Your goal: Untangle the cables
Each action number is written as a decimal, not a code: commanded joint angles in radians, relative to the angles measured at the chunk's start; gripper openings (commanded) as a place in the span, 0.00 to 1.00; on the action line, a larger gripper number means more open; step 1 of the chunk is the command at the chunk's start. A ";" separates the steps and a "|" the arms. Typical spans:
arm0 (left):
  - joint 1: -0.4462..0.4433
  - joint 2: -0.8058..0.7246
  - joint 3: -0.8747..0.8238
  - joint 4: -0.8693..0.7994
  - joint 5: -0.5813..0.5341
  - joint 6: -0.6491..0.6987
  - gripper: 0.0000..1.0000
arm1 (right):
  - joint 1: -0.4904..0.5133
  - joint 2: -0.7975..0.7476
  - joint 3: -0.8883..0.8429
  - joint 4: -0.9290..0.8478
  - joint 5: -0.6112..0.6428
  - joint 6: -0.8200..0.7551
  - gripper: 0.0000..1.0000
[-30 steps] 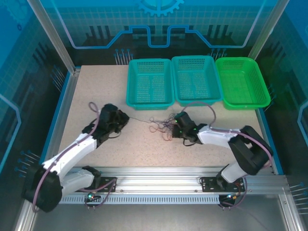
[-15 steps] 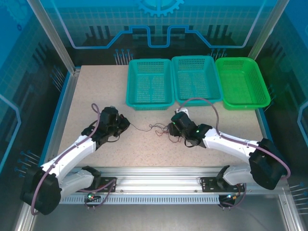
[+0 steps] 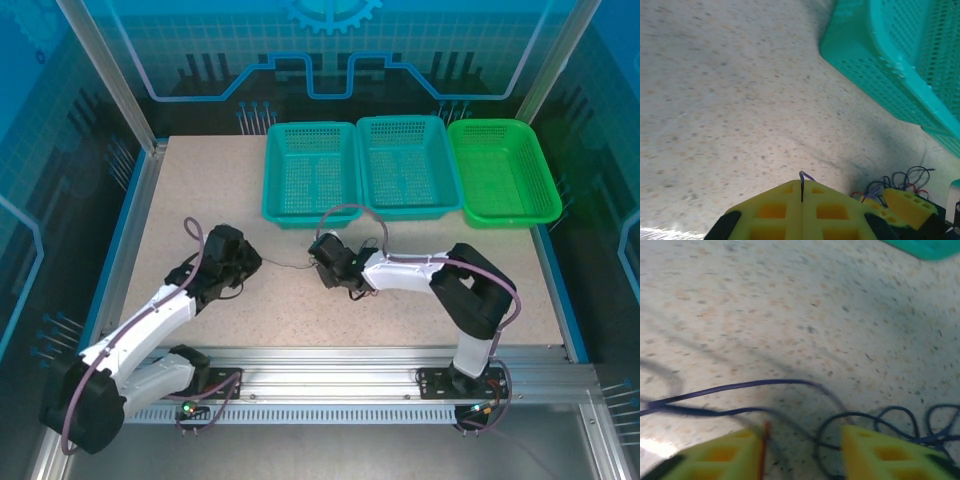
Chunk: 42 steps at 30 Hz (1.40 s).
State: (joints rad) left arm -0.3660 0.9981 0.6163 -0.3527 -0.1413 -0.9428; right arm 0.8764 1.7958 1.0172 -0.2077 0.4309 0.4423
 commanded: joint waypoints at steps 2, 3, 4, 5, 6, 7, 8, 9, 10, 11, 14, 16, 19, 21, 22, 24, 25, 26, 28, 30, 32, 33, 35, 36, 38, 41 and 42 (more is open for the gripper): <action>0.140 -0.090 0.017 -0.236 -0.094 -0.035 0.00 | -0.132 -0.073 -0.107 0.002 -0.019 0.092 0.16; 0.179 -0.116 0.004 -0.255 -0.091 -0.033 0.00 | -0.161 -0.105 -0.146 0.011 -0.025 0.106 0.13; 0.216 -0.151 -0.009 -0.276 -0.091 -0.031 0.00 | -0.193 -0.141 -0.193 0.014 -0.024 0.117 0.12; 0.244 -0.184 -0.022 -0.292 -0.095 -0.031 0.00 | -0.219 -0.178 -0.229 0.010 -0.016 0.130 0.11; 0.261 -0.209 -0.033 -0.300 -0.094 -0.031 0.00 | -0.242 -0.207 -0.254 0.006 -0.016 0.141 0.11; 0.273 -0.232 -0.048 -0.295 -0.088 -0.028 0.00 | -0.266 -0.235 -0.281 0.005 -0.027 0.156 0.11; 0.275 -0.245 -0.065 -0.281 -0.078 -0.024 0.00 | -0.282 -0.261 -0.306 0.015 -0.050 0.161 0.11; 0.276 -0.245 -0.077 -0.255 -0.057 -0.014 0.00 | -0.289 -0.276 -0.321 0.030 -0.076 0.158 0.10; 0.276 -0.237 -0.093 -0.211 -0.014 0.002 0.00 | -0.289 -0.287 -0.329 0.045 -0.102 0.150 0.08; 0.274 -0.222 -0.111 -0.153 0.045 0.026 0.00 | -0.283 -0.288 -0.328 0.058 -0.135 0.136 0.06; 0.242 -0.160 -0.144 -0.009 0.142 0.045 0.00 | -0.271 -0.277 -0.290 0.064 -0.204 0.098 0.00; 0.202 -0.128 -0.119 -0.006 0.113 0.088 0.18 | -0.271 -0.285 -0.271 0.074 -0.236 0.069 0.00; 0.115 -0.147 -0.083 0.022 0.047 0.214 0.57 | -0.269 -0.312 -0.245 0.086 -0.312 -0.024 0.00; 0.036 -0.189 -0.082 0.125 0.060 0.334 0.66 | -0.267 -0.324 -0.219 0.058 -0.341 -0.076 0.00; -0.017 -0.207 -0.084 0.194 0.081 0.403 0.71 | -0.266 -0.328 -0.204 0.041 -0.347 -0.094 0.00; -0.121 -0.211 -0.086 0.322 0.115 0.536 0.78 | -0.264 -0.338 -0.184 0.015 -0.357 -0.118 0.00; -0.169 -0.199 -0.085 0.375 0.142 0.607 0.80 | -0.265 -0.346 -0.176 0.008 -0.375 -0.135 0.00; -0.212 -0.179 -0.083 0.422 0.172 0.672 0.82 | -0.263 -0.356 -0.175 0.008 -0.395 -0.150 0.00; -0.271 -0.127 -0.074 0.481 0.226 0.777 0.85 | -0.261 -0.383 -0.174 0.010 -0.436 -0.157 0.00; -0.311 -0.061 -0.065 0.522 0.266 0.863 0.87 | -0.260 -0.407 -0.171 0.009 -0.476 -0.154 0.00; -0.348 0.015 -0.050 0.549 0.266 0.930 0.88 | -0.258 -0.431 -0.163 -0.002 -0.508 -0.148 0.00; -0.358 0.047 -0.046 0.565 0.262 0.949 0.88 | -0.257 -0.443 -0.159 -0.008 -0.518 -0.146 0.00; -0.371 0.132 -0.032 0.604 0.277 0.967 0.89 | -0.254 -0.464 -0.152 -0.016 -0.536 -0.141 0.00; -0.375 0.165 -0.026 0.621 0.292 0.968 0.89 | -0.252 -0.472 -0.148 -0.021 -0.541 -0.137 0.00; -0.381 0.249 -0.014 0.674 0.301 0.957 0.90 | -0.251 -0.487 -0.143 -0.029 -0.553 -0.130 0.00; -0.387 0.357 0.011 0.735 0.295 0.918 0.90 | -0.251 -0.503 -0.143 -0.023 -0.582 -0.104 0.00; -0.387 0.384 0.016 0.763 0.298 0.907 0.89 | -0.250 -0.506 -0.144 -0.016 -0.595 -0.093 0.00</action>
State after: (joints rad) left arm -0.7437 1.3308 0.5880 0.2886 0.1219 -0.0456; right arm 0.6167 1.3155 0.8467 -0.2100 -0.1047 0.3225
